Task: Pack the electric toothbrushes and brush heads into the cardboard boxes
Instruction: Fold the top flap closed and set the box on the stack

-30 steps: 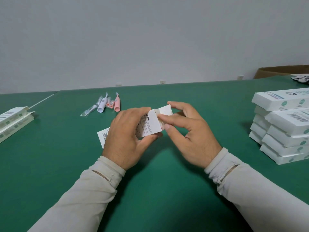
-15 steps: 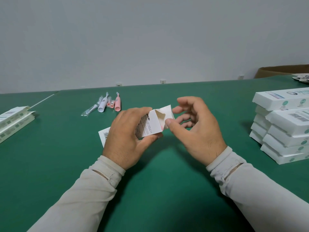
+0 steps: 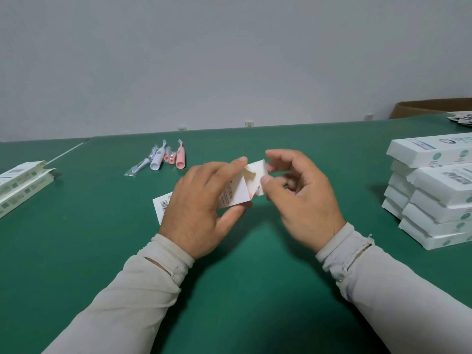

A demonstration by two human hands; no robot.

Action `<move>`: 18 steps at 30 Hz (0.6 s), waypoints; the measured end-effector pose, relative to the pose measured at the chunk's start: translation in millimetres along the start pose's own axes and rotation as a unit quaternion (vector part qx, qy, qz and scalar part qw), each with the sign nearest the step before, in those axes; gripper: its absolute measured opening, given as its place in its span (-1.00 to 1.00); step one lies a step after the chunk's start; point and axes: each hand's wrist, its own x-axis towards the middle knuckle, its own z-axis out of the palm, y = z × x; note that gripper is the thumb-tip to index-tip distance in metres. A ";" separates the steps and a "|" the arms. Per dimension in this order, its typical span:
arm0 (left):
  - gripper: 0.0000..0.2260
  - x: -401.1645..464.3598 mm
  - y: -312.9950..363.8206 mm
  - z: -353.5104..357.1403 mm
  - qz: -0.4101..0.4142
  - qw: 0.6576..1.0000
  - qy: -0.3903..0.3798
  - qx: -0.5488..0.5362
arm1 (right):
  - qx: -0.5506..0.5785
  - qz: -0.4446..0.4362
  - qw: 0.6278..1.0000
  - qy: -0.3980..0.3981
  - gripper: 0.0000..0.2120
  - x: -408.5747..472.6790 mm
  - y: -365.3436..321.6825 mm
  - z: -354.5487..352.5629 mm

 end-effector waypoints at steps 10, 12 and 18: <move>-0.46 -1.8 -0.6 0.5 -0.006 1.000 0.011 -0.018 | -0.187 -0.101 0.972 -0.100 -0.73 -3.8 5.1 -4.2; -0.46 -2.3 0.4 -0.4 -0.006 1.000 -0.004 -0.014 | -0.193 -0.099 0.971 -0.096 -0.70 -2.7 4.4 -4.5; -0.46 -2.2 3.0 0.3 -0.007 1.000 -0.007 -0.024 | -0.195 -0.094 0.974 -0.073 -0.67 0.0 2.9 -6.5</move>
